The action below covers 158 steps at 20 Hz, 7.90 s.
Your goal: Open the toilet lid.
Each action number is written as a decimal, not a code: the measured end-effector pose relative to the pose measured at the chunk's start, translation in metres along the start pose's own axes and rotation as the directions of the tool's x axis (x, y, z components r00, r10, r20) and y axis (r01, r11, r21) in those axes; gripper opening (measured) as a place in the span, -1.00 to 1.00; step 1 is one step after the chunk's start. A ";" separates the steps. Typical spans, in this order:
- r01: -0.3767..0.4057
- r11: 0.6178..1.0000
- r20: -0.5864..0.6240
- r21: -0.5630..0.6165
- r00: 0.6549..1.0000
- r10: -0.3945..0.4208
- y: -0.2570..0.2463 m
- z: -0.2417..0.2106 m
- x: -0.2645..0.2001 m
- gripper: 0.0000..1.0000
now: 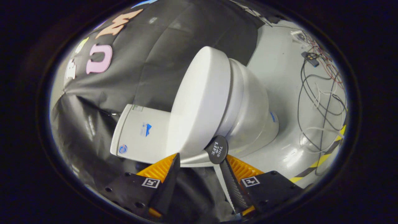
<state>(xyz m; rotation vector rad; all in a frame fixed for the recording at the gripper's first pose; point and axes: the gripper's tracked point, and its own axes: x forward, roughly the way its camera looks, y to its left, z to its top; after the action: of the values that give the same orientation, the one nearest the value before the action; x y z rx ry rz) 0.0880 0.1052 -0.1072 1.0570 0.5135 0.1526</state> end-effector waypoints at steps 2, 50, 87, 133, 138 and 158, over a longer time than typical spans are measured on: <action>0.004 1.000 0.022 0.015 1.000 -0.004 0.002 0.002 0.001 0.60; 0.157 0.943 0.190 -0.294 0.976 -0.104 0.133 0.042 -0.047 -0.99; 0.291 0.687 0.357 -0.666 0.933 -0.049 0.285 0.021 -0.034 -0.98; 0.119 0.516 0.223 -0.848 0.964 0.146 0.397 -0.066 0.055 -0.76; 0.089 0.539 0.209 -0.837 0.964 0.166 0.395 -0.066 0.054 -0.66; 0.286 0.538 0.424 -0.793 0.893 0.149 0.288 0.071 -0.073 0.68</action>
<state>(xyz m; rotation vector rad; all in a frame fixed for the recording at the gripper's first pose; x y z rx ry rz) 0.0930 0.1650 0.1922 0.0627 0.0048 0.0597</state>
